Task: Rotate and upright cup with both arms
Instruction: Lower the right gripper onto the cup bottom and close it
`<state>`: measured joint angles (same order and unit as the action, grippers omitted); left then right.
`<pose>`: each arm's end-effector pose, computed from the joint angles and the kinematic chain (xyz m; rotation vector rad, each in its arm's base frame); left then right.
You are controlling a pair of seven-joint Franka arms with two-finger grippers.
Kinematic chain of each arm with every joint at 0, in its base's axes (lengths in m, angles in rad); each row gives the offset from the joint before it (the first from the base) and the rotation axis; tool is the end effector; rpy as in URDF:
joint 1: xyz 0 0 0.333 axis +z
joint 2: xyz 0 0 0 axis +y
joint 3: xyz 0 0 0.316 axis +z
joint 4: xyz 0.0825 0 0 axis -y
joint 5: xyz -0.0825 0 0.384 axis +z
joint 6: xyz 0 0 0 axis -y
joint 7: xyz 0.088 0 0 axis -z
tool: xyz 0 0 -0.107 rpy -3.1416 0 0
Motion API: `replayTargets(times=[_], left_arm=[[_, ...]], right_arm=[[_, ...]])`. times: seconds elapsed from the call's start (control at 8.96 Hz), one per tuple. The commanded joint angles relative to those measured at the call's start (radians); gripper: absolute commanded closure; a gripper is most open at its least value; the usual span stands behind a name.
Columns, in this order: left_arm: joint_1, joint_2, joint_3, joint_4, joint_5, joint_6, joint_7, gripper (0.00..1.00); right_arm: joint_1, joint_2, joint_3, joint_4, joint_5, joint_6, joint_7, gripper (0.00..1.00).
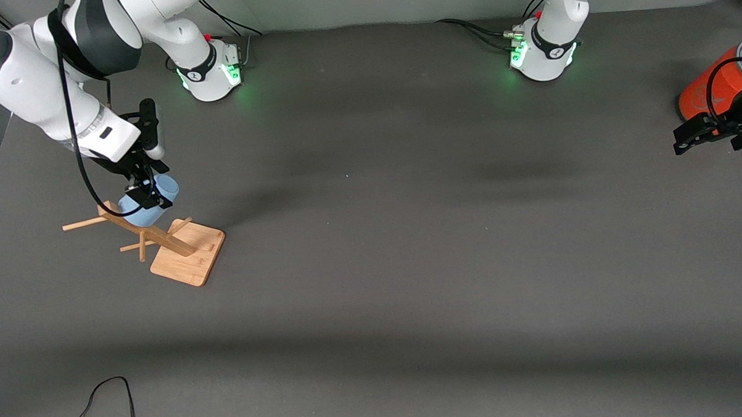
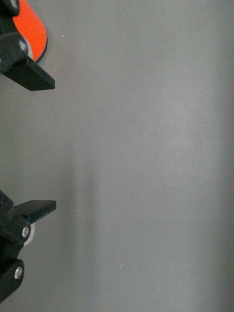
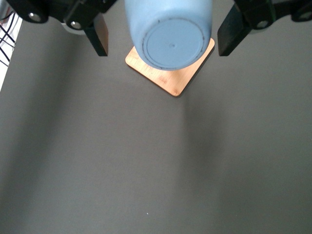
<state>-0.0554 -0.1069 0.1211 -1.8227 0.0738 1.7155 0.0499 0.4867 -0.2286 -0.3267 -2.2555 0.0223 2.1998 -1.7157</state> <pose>0.5266 0.0443 0.5749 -3.0816 -0.0068 0.0069 0.4911 0.0740 0.4680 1.8353 2.4766 0.2767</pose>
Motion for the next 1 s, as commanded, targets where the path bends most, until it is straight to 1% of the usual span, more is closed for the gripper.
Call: replayTargets(times=[0.0, 0.11, 0.22, 0.33, 0.45, 0.56, 0.67, 0.78, 0.89], left_arm=[[-0.006, -0.010, 0.002, -0.004, -0.009, -0.017, 0.007, 0.00], [-0.006, -0.010, 0.002, -0.006, -0.009, -0.017, 0.008, 0.00], [-0.007, -0.008, 0.002, -0.006, -0.009, -0.016, 0.008, 0.00], [-0.008, -0.007, 0.002, -0.006, -0.009, -0.016, 0.008, 0.00], [-0.008, -0.007, 0.002, -0.006, -0.009, -0.016, 0.008, 0.00], [-0.008, -0.007, 0.002, -0.006, -0.009, -0.017, 0.008, 0.00], [-0.009, -0.007, 0.002, -0.006, -0.009, -0.017, 0.008, 0.00], [-0.009, -0.007, 0.002, -0.006, -0.009, -0.017, 0.008, 0.00], [-0.009, -0.007, 0.002, -0.006, -0.009, -0.017, 0.008, 0.00]], right_arm=[[0.007, 0.002, -0.026, -0.021, 0.021, 0.032, -0.031, 0.01], [0.009, 0.002, -0.046, -0.029, 0.021, 0.034, -0.031, 0.01], [0.009, 0.009, -0.057, -0.030, 0.042, 0.032, -0.033, 0.03], [0.009, 0.015, -0.060, -0.030, 0.068, 0.032, -0.048, 0.14], [0.009, 0.023, -0.061, -0.030, 0.105, 0.032, -0.050, 0.38], [0.009, 0.025, -0.061, -0.030, 0.120, 0.032, -0.050, 0.71], [0.007, 0.025, -0.061, -0.029, 0.122, 0.031, -0.048, 0.89], [0.007, 0.023, -0.063, -0.029, 0.134, 0.026, -0.050, 0.96], [0.007, 0.022, -0.078, -0.029, 0.146, 0.021, -0.051, 1.00]])
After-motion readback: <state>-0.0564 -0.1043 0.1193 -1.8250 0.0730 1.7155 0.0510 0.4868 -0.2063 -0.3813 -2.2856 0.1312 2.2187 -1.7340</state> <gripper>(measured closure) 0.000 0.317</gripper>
